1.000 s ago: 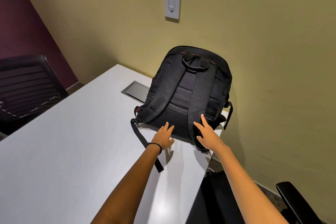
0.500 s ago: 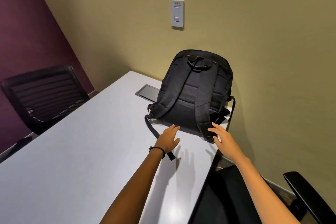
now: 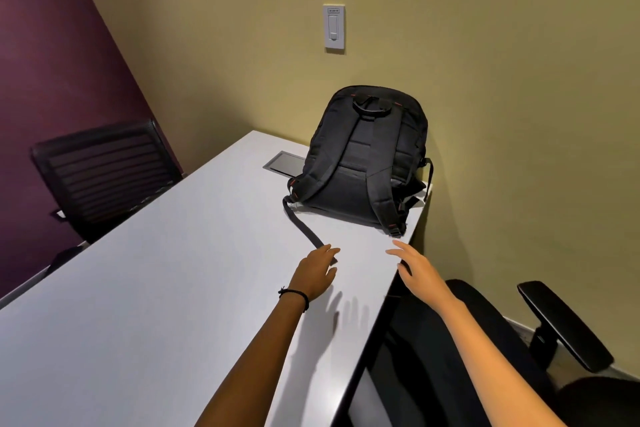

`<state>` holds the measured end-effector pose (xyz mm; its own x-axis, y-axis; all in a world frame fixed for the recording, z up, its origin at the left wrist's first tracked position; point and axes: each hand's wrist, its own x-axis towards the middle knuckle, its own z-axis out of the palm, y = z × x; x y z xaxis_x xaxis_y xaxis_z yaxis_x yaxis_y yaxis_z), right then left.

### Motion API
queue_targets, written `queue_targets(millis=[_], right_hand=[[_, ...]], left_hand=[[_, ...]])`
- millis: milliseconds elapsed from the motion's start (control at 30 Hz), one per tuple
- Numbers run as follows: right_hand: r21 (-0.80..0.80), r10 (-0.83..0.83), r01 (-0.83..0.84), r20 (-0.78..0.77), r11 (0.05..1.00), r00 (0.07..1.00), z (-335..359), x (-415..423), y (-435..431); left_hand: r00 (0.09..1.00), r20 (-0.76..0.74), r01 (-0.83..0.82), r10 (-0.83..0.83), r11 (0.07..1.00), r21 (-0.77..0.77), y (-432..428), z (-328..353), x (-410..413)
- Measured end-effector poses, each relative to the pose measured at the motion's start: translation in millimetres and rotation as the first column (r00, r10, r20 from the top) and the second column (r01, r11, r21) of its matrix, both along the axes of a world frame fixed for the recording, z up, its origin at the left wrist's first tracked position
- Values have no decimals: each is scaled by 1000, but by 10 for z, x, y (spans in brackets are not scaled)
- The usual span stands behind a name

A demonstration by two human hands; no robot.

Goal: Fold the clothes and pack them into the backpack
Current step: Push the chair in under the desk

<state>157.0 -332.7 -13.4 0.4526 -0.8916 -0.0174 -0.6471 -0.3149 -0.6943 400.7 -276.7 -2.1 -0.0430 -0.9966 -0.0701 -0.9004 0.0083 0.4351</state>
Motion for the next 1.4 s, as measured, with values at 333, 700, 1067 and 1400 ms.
queue_targets(millis=[333,700,1067,1400], right_hand=[[-14,-19,19,-52,1000,998,150,-288,1294],[-90,-246,230,-369,969,896,249,-1412,2441],[-6,-357,390,-415,921,837,173,-2333,2741],[-105,-174,145,-365,984,915,30,-3120,2794]], left_hand=[[997,-62,54,-53,998,29,1187,-115,-291],[900,-271,415,-342,862,290,1959,-11,-1368],[786,-323,618,-527,684,388,2076,266,-2674],[852,-266,520,-450,671,530,2159,205,-3552]])
